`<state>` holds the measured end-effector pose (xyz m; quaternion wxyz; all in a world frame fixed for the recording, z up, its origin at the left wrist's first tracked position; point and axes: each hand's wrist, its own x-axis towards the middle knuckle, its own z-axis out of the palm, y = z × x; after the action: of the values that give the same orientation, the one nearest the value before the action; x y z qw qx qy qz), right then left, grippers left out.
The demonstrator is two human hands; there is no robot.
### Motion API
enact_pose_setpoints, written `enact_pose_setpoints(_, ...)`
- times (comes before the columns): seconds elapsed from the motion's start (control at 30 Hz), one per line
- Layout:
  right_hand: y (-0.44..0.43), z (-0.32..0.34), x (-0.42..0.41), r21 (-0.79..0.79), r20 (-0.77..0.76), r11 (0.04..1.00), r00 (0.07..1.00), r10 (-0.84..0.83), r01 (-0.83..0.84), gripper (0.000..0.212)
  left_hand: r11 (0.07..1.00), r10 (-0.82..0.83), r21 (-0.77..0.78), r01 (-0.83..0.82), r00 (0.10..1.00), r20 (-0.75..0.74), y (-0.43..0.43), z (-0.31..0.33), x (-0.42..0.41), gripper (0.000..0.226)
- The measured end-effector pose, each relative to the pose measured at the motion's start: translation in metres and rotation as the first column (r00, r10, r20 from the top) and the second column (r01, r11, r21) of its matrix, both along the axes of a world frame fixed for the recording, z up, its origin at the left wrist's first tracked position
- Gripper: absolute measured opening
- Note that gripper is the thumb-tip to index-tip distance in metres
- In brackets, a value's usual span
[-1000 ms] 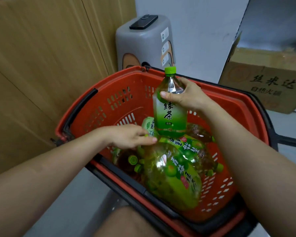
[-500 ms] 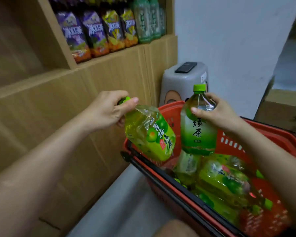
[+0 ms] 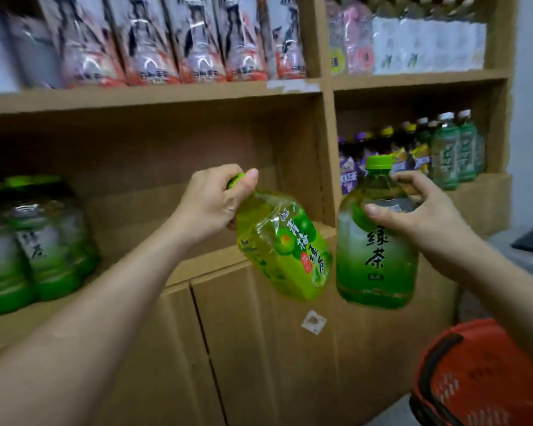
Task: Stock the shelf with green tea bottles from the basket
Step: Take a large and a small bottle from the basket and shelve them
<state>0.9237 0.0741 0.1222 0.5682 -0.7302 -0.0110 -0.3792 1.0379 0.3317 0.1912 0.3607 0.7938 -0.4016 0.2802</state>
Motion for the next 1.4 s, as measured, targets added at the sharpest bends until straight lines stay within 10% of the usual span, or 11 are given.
enact_pose_setpoints(0.3, 0.097, 0.048, 0.116, 0.013, 0.02, 0.995, 0.994, 0.103, -0.104, 0.078, 0.95, 0.252, 0.146, -0.277, 0.953, 0.165, 0.067, 0.047, 0.079, 0.05)
enact_pose_setpoints(0.67, 0.144, 0.039, 0.187, 0.018, -0.024, 0.98, 0.98, 0.2, -0.199, 0.063, 0.986, 0.155, -0.04, -0.16, 0.982, -0.105, 0.086, 0.022, 0.126, 0.038)
enact_pose_setpoints(0.9, 0.125, 0.007, 0.207, 0.041, -0.17, 0.9, 0.885, 0.434, -0.433, 0.088, 0.923, 0.309, -0.126, -0.364, 0.895, -0.321, 0.085, -0.034, 0.092, 0.116)
enact_pose_setpoints(1.17, 0.11, -0.019, 0.216, -0.092, -0.214, 0.888, 0.88, 0.424, -0.45, 0.069, 0.902, 0.043, -0.359, -0.24, 0.877, -0.479, 0.104, -0.05, 0.114, 0.089)
enact_pose_setpoints(1.4, 0.108, -0.032, 0.224, -0.202, -0.162, 0.917, 0.935, 0.317, -0.345, 0.065, 0.886, 0.151, -0.282, -0.367, 0.806, -0.572, 0.089, -0.034, 0.123, 0.073)
